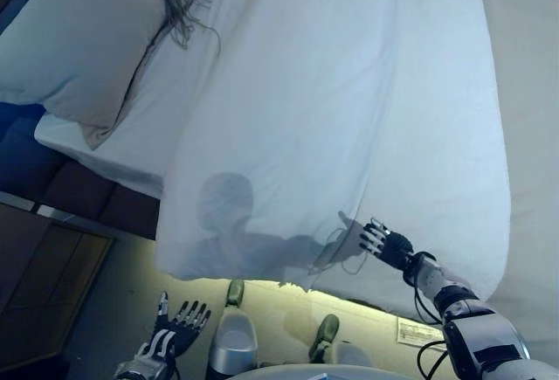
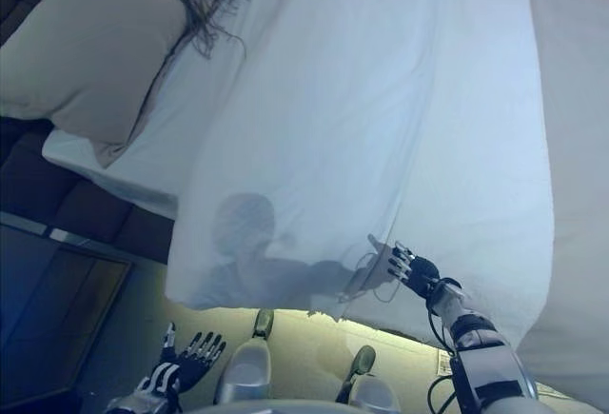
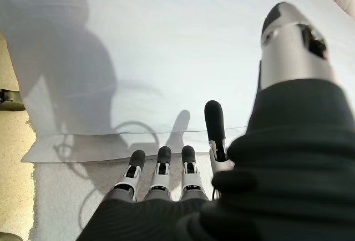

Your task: Make the bed neatly

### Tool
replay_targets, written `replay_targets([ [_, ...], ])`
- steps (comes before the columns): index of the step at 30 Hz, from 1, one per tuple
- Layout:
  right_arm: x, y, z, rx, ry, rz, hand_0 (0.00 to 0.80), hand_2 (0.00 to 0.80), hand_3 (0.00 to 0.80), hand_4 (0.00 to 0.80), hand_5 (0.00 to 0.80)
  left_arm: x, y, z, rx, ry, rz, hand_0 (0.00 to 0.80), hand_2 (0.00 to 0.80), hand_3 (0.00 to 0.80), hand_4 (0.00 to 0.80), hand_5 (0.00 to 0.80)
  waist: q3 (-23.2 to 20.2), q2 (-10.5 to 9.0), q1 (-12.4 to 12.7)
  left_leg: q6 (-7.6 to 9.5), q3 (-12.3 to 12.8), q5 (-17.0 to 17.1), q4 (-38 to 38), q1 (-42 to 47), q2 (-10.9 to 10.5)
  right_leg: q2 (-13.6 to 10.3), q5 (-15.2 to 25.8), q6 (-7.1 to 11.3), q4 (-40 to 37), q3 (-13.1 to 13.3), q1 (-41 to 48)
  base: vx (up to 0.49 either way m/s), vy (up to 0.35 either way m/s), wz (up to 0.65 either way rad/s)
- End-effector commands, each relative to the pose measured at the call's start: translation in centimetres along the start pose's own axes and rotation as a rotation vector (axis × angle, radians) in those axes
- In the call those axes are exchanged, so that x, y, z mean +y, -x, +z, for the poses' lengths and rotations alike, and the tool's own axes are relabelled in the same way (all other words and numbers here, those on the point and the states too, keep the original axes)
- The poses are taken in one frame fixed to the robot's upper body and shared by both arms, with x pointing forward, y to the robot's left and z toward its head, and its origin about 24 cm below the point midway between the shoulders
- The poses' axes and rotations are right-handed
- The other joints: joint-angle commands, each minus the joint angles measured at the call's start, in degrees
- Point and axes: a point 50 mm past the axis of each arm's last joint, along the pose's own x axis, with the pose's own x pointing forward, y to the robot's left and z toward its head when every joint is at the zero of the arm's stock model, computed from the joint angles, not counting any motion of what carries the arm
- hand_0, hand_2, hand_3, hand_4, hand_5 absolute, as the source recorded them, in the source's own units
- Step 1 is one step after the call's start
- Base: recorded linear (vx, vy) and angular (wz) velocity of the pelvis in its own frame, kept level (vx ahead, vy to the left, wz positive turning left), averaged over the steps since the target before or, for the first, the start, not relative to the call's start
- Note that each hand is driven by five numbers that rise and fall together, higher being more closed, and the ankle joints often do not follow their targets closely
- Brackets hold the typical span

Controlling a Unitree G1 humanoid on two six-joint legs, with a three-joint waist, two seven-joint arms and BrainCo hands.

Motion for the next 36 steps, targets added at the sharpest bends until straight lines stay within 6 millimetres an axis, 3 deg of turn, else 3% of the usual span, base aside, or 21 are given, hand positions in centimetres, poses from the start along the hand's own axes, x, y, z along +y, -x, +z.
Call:
replay_targets([
  [1,-0.3,0.4,0.6,-0.064,-0.019,0.025,0.000,0.000,0.000,0.000,0.000,-1.6,-0.9,-1.7,0.066,-0.086,-0.204,0.000,0.000,0.000,0.000,0.000,-0.90,-0.63,1.26,2.70,1.79,-1.50,-0.03,1.96,-0.20,-5.01,0.20,0.03,6.17,3.25,-3.80,0.000,0.000,0.00],
  [9,-0.8,0.5,0.3,-0.048,-0.033,0.005,0.000,0.000,0.000,0.000,0.000,-6.3,-2.5,0.2,-0.028,-0.305,-0.435,0.000,0.000,0.000,0.000,0.000,-1.72,0.22,1.25,2.40,1.26,-1.76,-0.03,3.00,0.04,-4.86,-0.38,-0.25,6.55,3.18,-2.91,0.024,-0.009,0.00],
  [14,-0.8,0.5,0.2,-0.032,-0.013,0.000,0.000,0.000,0.000,0.000,0.000,-8.9,-3.6,1.5,-0.127,-0.280,-0.480,0.000,0.000,0.000,0.000,0.000,-1.14,0.66,-0.01,2.21,1.41,-1.88,0.85,2.39,0.15,-4.75,-1.28,-0.60,8.18,3.74,-4.23,0.005,0.038,-0.02],
  [17,0.1,-0.1,1.5,-0.061,0.016,0.013,0.000,0.000,0.000,0.000,0.000,-11.7,-4.4,2.7,-0.211,-0.251,-0.548,0.000,0.000,0.000,0.000,0.000,1.44,0.37,-0.88,2.15,1.70,-2.40,3.78,-0.61,0.23,-4.96,-2.01,-0.92,11.24,4.23,-7.65,-0.125,0.063,-0.10],
  [22,1.8,-0.6,4.7,-0.124,0.044,0.042,0.000,0.000,0.000,0.000,0.000,-16.8,-5.2,5.6,-0.409,-0.171,-0.647,0.000,0.000,0.000,0.000,0.000,7.85,-1.54,-2.40,1.93,1.82,-4.21,15.65,-11.88,0.30,-6.08,-3.15,-1.04,22.30,5.90,-19.21,-0.219,0.071,-0.14],
  [29,1.8,-0.5,4.9,-0.117,0.067,0.062,0.000,0.000,0.000,0.000,0.000,-20.5,-4.9,7.4,-0.599,-0.018,-0.756,0.000,0.000,0.000,0.000,0.000,10.32,-5.06,-3.51,2.20,0.73,-9.13,29.45,-24.00,1.55,-7.36,-6.54,-0.90,35.46,9.33,-31.31,-0.069,0.063,-0.11],
  [36,2.3,-0.4,5.6,-0.138,0.075,0.105,0.000,0.000,0.000,0.000,0.000,-23.2,-4.4,9.0,-0.705,0.054,-0.829,0.000,0.000,0.000,0.000,0.000,10.95,-7.56,-4.51,2.56,-1.00,-11.92,37.69,-33.77,3.21,-6.52,-7.55,-0.82,42.60,11.62,-40.52,-0.020,0.037,-0.13],
])
